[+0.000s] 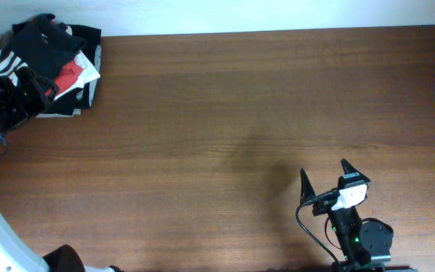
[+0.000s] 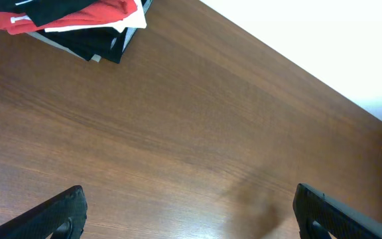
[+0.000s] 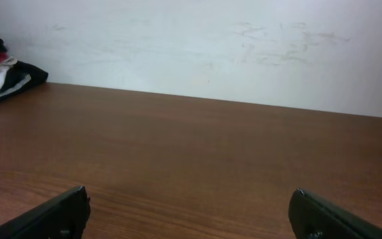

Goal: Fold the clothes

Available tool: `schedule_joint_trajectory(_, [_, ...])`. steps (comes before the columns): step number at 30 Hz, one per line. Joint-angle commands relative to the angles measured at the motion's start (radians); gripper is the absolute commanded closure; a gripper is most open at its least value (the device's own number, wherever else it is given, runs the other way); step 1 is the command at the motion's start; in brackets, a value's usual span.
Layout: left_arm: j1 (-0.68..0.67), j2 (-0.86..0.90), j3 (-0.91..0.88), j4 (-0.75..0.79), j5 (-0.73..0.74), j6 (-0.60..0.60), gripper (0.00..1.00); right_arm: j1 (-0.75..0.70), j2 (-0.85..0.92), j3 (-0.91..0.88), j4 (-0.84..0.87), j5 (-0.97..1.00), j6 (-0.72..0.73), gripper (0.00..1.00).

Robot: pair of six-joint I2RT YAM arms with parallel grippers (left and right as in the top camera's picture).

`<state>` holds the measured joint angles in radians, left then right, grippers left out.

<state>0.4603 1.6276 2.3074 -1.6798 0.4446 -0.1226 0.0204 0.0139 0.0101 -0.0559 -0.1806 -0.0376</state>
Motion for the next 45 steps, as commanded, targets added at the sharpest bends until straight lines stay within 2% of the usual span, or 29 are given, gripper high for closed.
schedule_joint_trajectory(1, [-0.002, 0.0, 0.0, 0.002, 0.0, 0.016, 0.01, 0.006, -0.01, -0.005, -0.008, 0.009, -0.014, 0.01])
schedule_joint_trajectory(17, [-0.002, 0.0, -0.002, -0.008, 0.001, 0.016, 0.01, 0.006, -0.01, -0.005, -0.008, 0.009, -0.014, 0.01])
schedule_joint_trajectory(19, [-0.009, 0.001, -0.01, -0.008, 0.061, 0.012, 0.01, 0.006, -0.01, -0.005, -0.008, 0.009, -0.014, 0.01])
schedule_joint_trajectory(21, [-0.058, -0.033, -0.05, -0.008, -0.014, 0.012, 0.01, 0.006, -0.01, -0.005, -0.008, 0.009, -0.014, 0.01])
schedule_joint_trajectory(22, [-0.112, -0.077, -0.114, -0.008, -0.084, 0.012, 0.01, 0.006, -0.01, -0.005, -0.008, 0.009, -0.014, 0.01])
schedule_joint_trajectory(24, [-0.193, -0.193, -0.301, 0.056, -0.137, 0.011, 0.01, 0.006, -0.01, -0.005, -0.008, 0.009, -0.014, 0.01])
schedule_joint_trajectory(26, [-0.267, -0.352, -0.56, 0.256, -0.153, 0.012, 0.01, 0.006, -0.01, -0.005, -0.008, 0.009, -0.014, 0.02])
schedule_joint_trajectory(29, [-0.388, -0.699, -1.072, 0.694, -0.243, 0.012, 0.01, 0.006, -0.01, -0.005, -0.008, 0.009, -0.014, 0.01])
schedule_joint_trajectory(31, [-0.399, -0.897, -1.306, 0.862, -0.259, 0.012, 0.01, 0.006, -0.01, -0.005, -0.008, 0.009, -0.014, 0.01])
schedule_joint_trajectory(32, [-0.402, -1.023, -1.423, 0.887, -0.259, 0.012, 0.01, 0.006, -0.01, -0.005, -0.008, 0.009, -0.014, 0.01])
schedule_joint_trajectory(35, [-0.402, -1.243, -1.614, 0.936, -0.27, 0.012, 0.01, 0.006, -0.01, -0.005, -0.008, 0.009, -0.014, 0.01])
schedule_joint_trajectory(37, [-0.402, -1.307, -1.724, 1.022, -0.29, 0.012, 0.01, 0.006, -0.01, -0.005, -0.008, 0.009, -0.014, 0.01])
schedule_joint_trajectory(42, [-0.471, -1.567, -2.147, 1.543, -0.342, 0.012, 0.01, 0.006, -0.01, -0.005, -0.008, 0.009, -0.014, 0.01])
schedule_joint_trajectory(45, [-0.474, -1.623, -2.242, 1.669, -0.349, 0.012, 0.01, 0.006, -0.01, -0.005, -0.008, 0.009, -0.014, 0.01])
